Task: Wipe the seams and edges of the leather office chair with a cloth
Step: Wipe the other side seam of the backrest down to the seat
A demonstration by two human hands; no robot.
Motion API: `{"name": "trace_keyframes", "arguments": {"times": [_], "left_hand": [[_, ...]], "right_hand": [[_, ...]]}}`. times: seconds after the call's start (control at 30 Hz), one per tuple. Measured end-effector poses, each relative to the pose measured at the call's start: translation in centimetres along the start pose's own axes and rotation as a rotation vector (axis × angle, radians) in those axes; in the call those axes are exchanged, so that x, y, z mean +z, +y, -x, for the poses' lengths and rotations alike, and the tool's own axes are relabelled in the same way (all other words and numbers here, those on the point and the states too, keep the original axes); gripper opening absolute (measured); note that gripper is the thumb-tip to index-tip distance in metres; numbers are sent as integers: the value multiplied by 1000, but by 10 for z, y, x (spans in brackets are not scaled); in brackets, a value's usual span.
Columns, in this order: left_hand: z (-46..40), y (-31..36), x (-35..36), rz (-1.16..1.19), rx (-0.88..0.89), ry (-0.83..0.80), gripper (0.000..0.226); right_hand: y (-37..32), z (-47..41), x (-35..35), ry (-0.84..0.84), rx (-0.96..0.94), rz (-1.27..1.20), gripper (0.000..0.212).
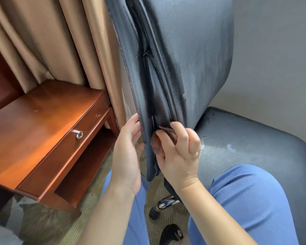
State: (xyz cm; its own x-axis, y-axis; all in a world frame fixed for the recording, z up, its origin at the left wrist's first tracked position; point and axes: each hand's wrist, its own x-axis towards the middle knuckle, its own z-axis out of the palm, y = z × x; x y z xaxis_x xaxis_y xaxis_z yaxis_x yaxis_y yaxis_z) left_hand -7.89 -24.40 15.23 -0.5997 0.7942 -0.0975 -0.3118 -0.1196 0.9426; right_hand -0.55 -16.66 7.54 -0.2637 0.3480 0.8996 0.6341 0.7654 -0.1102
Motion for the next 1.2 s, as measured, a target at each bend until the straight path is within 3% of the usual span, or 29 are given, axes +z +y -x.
{"name": "trace_keyframes", "arguments": {"times": [0.2,0.43,0.63,0.87,1.2], "left_hand": [[-4,-3,-2,10,-25,22,35],[-7,-4,-5,19,-45,29,37],[-4,-3,-4,2,-27,12,36],[-7,-6,-6,11,-37,39,34],[-4,-3,-4,25,-22,21,33]], "right_hand": [[-7,-47,-14,130,-16,-248,21],[-7,-47,-10,152,-100,12,13],[2,-18,-7,32,-127,-4,12],[-6,-66,-20,271,-42,-49,10],[5,0,2,-3,-173,23,11]]}}
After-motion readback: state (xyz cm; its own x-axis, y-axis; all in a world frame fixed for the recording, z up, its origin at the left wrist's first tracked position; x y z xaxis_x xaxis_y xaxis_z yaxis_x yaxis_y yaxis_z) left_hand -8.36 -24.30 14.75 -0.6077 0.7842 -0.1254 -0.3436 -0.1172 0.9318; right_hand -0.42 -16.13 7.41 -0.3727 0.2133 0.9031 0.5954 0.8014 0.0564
